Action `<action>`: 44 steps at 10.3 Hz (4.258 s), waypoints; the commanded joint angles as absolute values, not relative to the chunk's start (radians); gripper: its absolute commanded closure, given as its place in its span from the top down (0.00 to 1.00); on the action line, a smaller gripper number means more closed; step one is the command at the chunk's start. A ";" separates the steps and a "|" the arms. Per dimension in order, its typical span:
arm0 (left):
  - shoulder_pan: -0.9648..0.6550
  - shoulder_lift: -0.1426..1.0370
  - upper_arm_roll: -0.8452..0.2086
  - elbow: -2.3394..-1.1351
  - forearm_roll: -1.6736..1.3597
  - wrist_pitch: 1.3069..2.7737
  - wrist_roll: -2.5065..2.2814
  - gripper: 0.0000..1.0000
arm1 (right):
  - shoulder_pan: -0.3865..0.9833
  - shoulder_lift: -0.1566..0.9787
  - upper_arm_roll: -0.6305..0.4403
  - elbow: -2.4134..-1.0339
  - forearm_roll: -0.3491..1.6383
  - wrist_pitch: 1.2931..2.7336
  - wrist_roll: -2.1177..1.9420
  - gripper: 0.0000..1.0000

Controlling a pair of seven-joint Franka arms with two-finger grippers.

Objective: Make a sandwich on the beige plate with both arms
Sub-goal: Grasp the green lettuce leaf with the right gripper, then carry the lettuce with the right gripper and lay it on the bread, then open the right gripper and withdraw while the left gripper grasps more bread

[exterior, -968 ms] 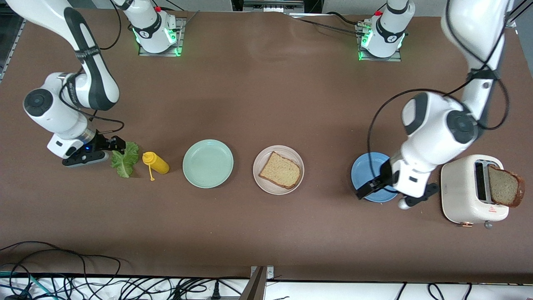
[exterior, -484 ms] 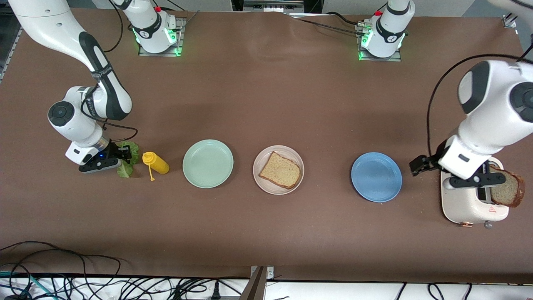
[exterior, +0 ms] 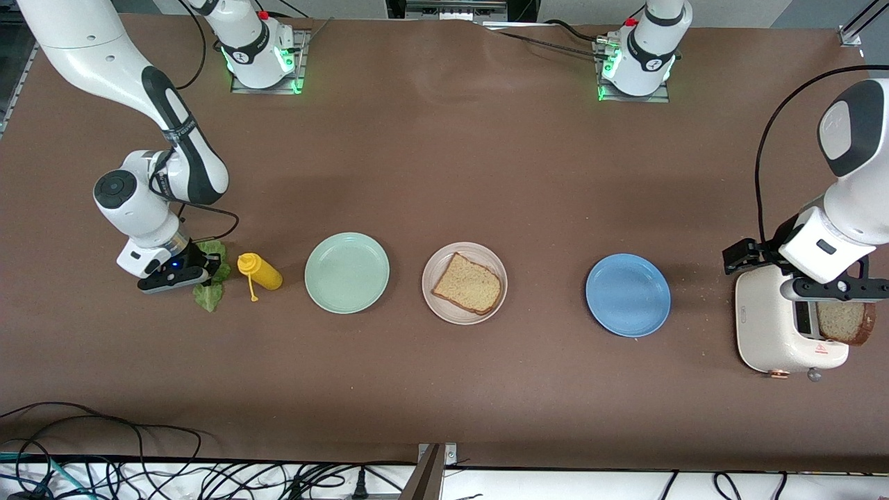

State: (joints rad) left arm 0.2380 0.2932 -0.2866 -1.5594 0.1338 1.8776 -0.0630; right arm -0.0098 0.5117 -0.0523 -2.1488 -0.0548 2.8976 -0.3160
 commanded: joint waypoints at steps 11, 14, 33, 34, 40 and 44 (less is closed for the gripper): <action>0.242 0.293 -0.293 -1.551 0.107 1.856 -0.034 1.00 | -0.009 0.364 -0.002 -1.634 -0.048 1.863 -0.348 0.00; 0.242 0.293 -0.293 -1.551 0.107 1.856 -0.035 1.00 | -0.006 0.364 0.070 -1.513 -0.003 1.684 -0.156 0.00; 0.242 0.293 -0.296 -1.552 0.107 1.856 -0.034 1.00 | 0.584 0.893 0.158 -1.302 -0.173 2.525 1.307 0.38; 0.242 0.293 -0.296 -1.552 0.107 1.856 -0.034 1.00 | 0.584 0.891 0.158 -1.302 -0.178 2.529 1.302 0.99; 0.244 0.293 -0.296 -1.551 0.109 1.856 -0.031 1.00 | 0.537 0.755 0.144 -1.307 -0.181 2.277 1.096 1.00; 0.261 0.293 -0.290 -1.536 0.117 1.856 -0.002 1.00 | 0.464 0.638 0.144 -1.313 -0.176 2.000 0.724 1.00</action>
